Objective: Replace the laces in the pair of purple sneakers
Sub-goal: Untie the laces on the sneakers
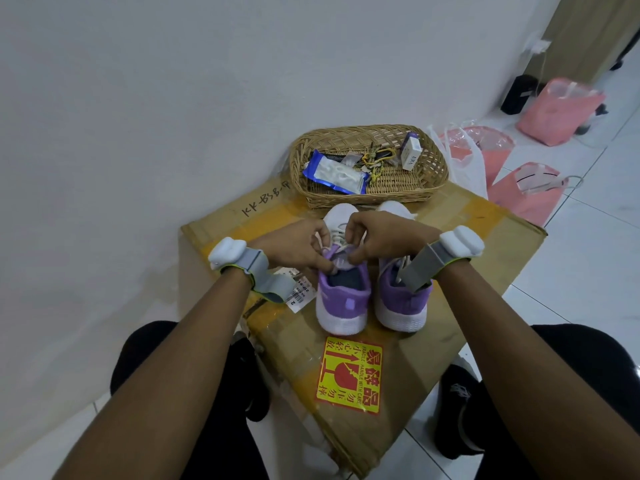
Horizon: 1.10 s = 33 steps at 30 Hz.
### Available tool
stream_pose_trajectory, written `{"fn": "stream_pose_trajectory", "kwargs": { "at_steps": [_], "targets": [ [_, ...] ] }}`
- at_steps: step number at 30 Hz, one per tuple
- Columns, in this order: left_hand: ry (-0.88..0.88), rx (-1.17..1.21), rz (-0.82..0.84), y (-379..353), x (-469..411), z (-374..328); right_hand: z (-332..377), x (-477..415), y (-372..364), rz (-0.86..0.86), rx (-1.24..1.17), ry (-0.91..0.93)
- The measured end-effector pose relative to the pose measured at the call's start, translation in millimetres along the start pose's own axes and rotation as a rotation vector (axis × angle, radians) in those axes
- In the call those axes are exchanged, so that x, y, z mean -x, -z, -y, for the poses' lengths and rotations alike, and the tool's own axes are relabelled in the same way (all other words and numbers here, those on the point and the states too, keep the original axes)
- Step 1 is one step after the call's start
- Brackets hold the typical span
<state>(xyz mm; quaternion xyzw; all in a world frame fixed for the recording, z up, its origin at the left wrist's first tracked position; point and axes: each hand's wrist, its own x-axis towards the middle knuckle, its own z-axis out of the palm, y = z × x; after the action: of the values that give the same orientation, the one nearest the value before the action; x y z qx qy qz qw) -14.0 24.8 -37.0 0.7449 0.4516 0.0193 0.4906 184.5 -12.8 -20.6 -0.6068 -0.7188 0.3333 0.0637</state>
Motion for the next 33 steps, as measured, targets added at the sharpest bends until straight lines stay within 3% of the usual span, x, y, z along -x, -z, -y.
{"fn": "stream_pose_trajectory", "kwargs": {
  "at_steps": [9, 13, 24, 30, 33],
  "targets": [
    [-0.140, -0.065, -0.061, -1, -3, 4, -19, 0, -2, -0.071, 0.049, 0.040],
    [-0.169, -0.192, -0.014, 5, -6, 9, -28, 0, 6, -0.010, 0.010, 0.053],
    [-0.219, -0.095, 0.045, 12, -15, 3, -34, -3, 17, -0.016, 0.061, 0.118],
    [-0.246, -0.070, 0.033, 13, -16, -11, -34, -6, 20, -0.010, -0.025, 0.141],
    [-0.218, 0.082, 0.036, 19, -17, -6, -36, -5, 23, 0.046, -0.091, 0.183]
  ]
}}
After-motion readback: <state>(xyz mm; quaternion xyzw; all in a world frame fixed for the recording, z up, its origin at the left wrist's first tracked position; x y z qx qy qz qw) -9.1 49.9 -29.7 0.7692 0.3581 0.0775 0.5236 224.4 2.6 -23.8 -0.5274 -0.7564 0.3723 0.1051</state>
